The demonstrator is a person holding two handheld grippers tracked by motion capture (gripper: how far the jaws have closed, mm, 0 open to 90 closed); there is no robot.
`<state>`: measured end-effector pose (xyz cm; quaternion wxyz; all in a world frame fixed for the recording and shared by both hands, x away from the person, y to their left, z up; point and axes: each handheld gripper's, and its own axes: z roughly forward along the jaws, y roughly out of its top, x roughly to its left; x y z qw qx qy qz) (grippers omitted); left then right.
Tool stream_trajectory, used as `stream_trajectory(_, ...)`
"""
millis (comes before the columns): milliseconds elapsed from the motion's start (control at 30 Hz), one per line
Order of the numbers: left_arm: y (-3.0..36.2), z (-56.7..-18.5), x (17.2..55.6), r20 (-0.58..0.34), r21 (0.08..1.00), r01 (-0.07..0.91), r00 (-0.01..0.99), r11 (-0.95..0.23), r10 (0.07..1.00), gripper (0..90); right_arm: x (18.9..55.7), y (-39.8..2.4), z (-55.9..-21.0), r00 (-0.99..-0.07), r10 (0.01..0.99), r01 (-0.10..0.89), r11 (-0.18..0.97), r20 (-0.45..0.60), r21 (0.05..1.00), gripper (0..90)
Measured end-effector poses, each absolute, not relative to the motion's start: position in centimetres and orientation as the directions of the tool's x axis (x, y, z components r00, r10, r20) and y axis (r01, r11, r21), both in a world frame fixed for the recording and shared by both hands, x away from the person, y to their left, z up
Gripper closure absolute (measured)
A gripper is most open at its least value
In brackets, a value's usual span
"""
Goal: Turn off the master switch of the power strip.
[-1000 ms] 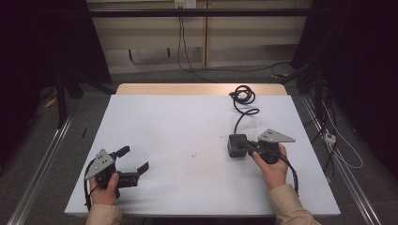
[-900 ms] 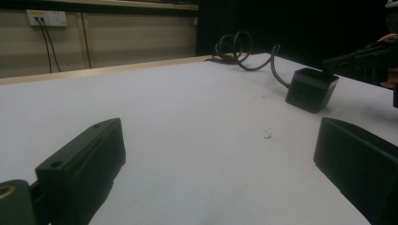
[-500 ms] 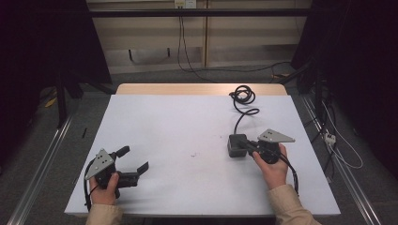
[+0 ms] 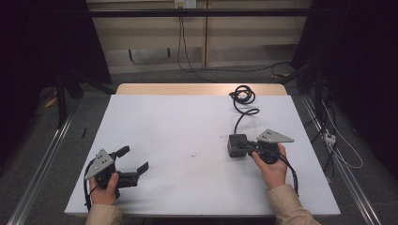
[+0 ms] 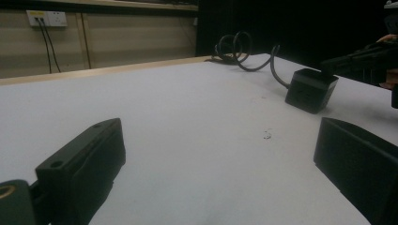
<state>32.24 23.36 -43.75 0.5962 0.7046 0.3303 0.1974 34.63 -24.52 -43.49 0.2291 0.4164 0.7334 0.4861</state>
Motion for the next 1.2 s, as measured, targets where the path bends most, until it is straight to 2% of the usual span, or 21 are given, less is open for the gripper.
stream_trajectory(1200,23.36,-43.79,32.15,-0.121,0.970,0.235,0.697,-0.065,0.707,2.1,34.57,-24.44,-43.53,-0.550,0.834,0.382,0.196,0.052,0.903,90.0)
